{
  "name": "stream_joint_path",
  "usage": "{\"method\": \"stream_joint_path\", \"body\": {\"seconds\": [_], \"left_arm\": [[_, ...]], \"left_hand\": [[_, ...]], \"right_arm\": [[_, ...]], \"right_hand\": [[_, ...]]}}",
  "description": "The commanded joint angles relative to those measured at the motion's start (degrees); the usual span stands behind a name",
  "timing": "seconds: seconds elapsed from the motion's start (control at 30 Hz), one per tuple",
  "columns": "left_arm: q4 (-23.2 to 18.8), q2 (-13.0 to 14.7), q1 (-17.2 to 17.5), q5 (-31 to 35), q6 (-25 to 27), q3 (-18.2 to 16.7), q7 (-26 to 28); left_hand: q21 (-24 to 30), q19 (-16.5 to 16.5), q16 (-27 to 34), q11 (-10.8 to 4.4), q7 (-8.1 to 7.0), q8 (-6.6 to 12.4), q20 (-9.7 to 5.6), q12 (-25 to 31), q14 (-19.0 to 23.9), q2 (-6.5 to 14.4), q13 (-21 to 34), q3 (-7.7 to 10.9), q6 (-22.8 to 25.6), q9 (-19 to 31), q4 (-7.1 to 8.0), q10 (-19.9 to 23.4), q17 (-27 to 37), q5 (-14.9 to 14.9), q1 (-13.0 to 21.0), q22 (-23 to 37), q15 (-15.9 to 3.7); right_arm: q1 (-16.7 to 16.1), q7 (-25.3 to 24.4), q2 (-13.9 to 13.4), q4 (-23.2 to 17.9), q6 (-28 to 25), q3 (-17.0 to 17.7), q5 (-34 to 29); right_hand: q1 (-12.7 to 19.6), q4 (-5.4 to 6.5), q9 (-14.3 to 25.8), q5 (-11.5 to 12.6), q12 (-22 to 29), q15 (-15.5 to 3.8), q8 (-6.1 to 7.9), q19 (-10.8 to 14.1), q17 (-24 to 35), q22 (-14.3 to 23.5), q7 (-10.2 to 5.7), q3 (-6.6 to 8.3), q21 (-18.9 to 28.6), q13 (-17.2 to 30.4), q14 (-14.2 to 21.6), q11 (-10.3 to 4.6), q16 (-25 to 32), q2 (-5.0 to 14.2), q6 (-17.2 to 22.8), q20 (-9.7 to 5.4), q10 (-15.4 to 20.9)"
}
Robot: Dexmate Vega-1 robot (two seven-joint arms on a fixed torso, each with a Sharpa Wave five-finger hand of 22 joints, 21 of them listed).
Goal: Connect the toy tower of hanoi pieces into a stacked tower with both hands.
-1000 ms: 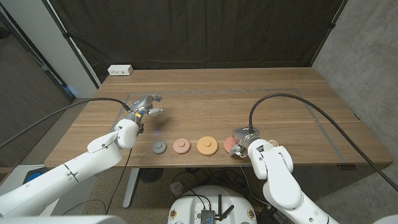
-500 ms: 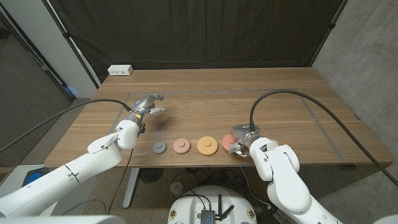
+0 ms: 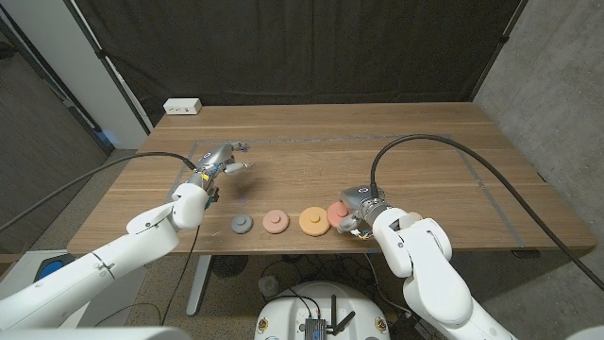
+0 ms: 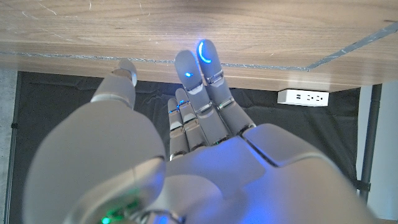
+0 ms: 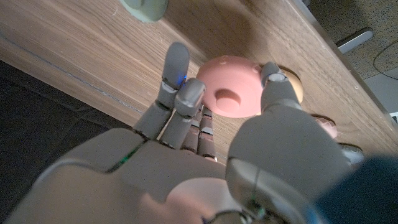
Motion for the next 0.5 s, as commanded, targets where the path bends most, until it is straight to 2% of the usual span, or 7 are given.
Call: {"method": "stream_joint_path", "body": {"seconds": [0.03, 0.23, 0.5], "left_arm": [[2.2, 0.3, 0.6, -0.9, -4.4, -1.2, -0.1], [2.5, 0.1, 0.7, -0.7, -5.1, -1.4, 0.3], [1.4, 0.1, 0.9, 1.0, -3.0, -1.2, 0.5]], "left_hand": [[0.4, -0.2, 0.3, 0.15, -0.02, 0.0, -7.45, 0.1, -0.1, -0.1, 0.3, -0.06, 0.3, 0.1, 0.12, 0.2, 0.1, 0.3, 0.2, -0.1, -3.77], [0.7, -0.3, 0.2, 0.14, 0.02, 0.02, -7.46, 0.2, -0.2, -0.1, 0.3, -0.09, 0.4, 0.1, 0.16, 0.4, -0.1, 0.3, 0.1, -0.5, -3.77], [1.1, -0.4, 0.3, 0.11, 0.09, -0.01, -7.48, 0.0, -0.1, -0.1, 0.3, -0.08, 0.4, 0.1, 0.17, 0.4, -0.1, 0.3, 0.0, -0.7, -3.78]], "right_arm": [[1.5, -0.9, 1.8, 1.1, 1.9, -2.4, -0.3], [3.1, -0.4, 2.1, 1.9, 2.8, -2.6, 1.7], [5.2, -1.7, 2.7, 3.8, 2.5, -3.5, 4.8]], "right_hand": [[-0.3, 2.76, 0.2, 0.4, 0.0, -1.6, 0.42, 0.6, 0.3, 0.0, -7.47, 3.53, 0.2, 2.4, 0.8, -7.8, 0.3, 3.28, 8.4, -4.71, 8.5], [-0.5, 2.72, 0.2, 0.7, -0.2, -1.59, 0.39, 0.7, 0.3, 0.1, -7.46, 3.8, 0.3, 2.6, 1.0, -7.75, 0.4, 3.18, 8.5, -4.71, 8.5], [-0.7, 2.68, 0.2, 1.1, -0.4, -1.59, 0.33, 0.8, 0.3, 0.0, -7.41, 4.19, 0.3, 2.8, 1.2, -7.74, 0.4, 3.09, 8.6, -4.72, 8.7]]}}
